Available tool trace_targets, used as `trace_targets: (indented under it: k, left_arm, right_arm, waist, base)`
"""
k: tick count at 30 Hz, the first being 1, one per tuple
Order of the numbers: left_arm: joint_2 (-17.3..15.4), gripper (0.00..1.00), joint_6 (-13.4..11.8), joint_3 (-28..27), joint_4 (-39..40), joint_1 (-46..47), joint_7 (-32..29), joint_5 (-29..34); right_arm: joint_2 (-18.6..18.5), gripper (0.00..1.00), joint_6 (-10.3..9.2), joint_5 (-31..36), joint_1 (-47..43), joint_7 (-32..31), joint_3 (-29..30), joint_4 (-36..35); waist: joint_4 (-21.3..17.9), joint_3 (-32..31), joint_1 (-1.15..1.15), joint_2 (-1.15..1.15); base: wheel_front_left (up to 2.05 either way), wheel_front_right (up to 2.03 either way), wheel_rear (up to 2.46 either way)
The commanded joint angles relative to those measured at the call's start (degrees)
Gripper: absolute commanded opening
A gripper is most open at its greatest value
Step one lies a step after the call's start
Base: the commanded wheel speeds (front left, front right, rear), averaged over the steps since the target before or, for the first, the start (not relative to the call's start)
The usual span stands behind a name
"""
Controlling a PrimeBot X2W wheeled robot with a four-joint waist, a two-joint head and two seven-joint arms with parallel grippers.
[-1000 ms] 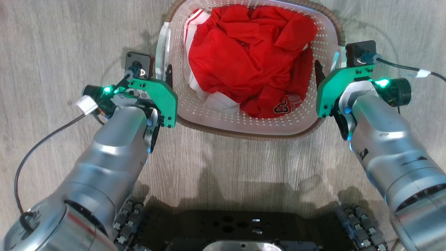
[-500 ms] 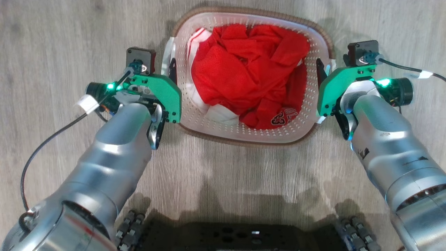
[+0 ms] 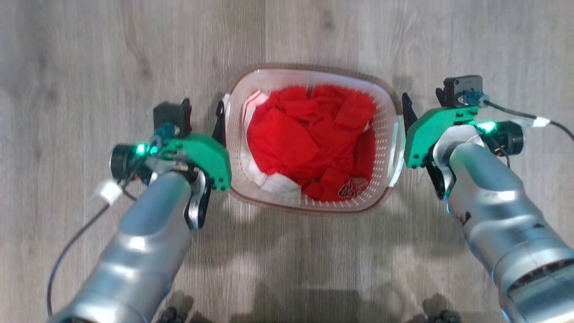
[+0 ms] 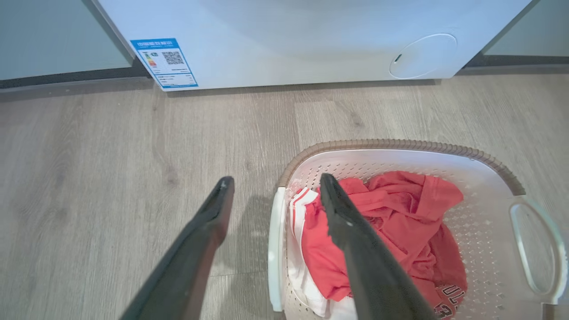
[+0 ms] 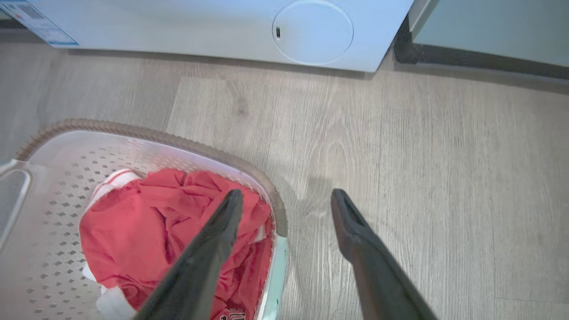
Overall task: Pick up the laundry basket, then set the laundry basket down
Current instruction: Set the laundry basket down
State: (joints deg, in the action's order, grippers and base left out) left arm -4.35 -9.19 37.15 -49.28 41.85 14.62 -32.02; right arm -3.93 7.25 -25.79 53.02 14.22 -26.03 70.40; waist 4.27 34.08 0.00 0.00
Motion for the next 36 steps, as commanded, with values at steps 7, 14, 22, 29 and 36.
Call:
trace_targets:
  k: [7,14,22,29,36]
  left_arm:
    - [-2.13,1.00,-0.12,-10.96,9.42,-11.51,0.38,7.53]
    - [-1.55,1.00,1.20,-17.43,16.57,-19.88,0.38,13.08]
    - [-0.18,1.00,3.62,-23.97,26.11,-30.16,0.38,18.70]
    - [0.77,1.00,4.74,-27.02,33.29,-36.97,0.38,20.86]
    - [1.19,1.00,5.25,-28.82,39.25,-43.79,0.38,21.96]
  right_arm:
    - [1.05,1.00,0.24,6.01,-10.02,0.76,5.14,-11.14]
    - [1.05,1.00,0.24,9.29,-18.71,0.77,9.43,-20.84]
    - [1.05,1.00,0.24,10.96,-29.45,0.77,11.97,-32.36]
    - [1.05,1.00,0.24,11.32,-36.54,0.77,13.14,-40.76]
    - [1.05,1.00,0.24,11.26,-43.27,0.77,14.14,-48.68]
  waist:
    - [-0.86,-11.04,0.00,0.00]
    - [-1.12,-17.79,0.00,0.00]
    - [-1.57,-25.25,0.00,0.00]
    - [-1.98,-30.28,0.00,0.00]
    - [-2.73,-33.66,0.00,0.00]
  base:
    - [0.00,0.00,0.00]
    - [0.00,0.00,0.00]
    - [0.00,0.00,0.00]
    - [0.00,0.00,0.00]
    - [0.00,0.00,0.00]
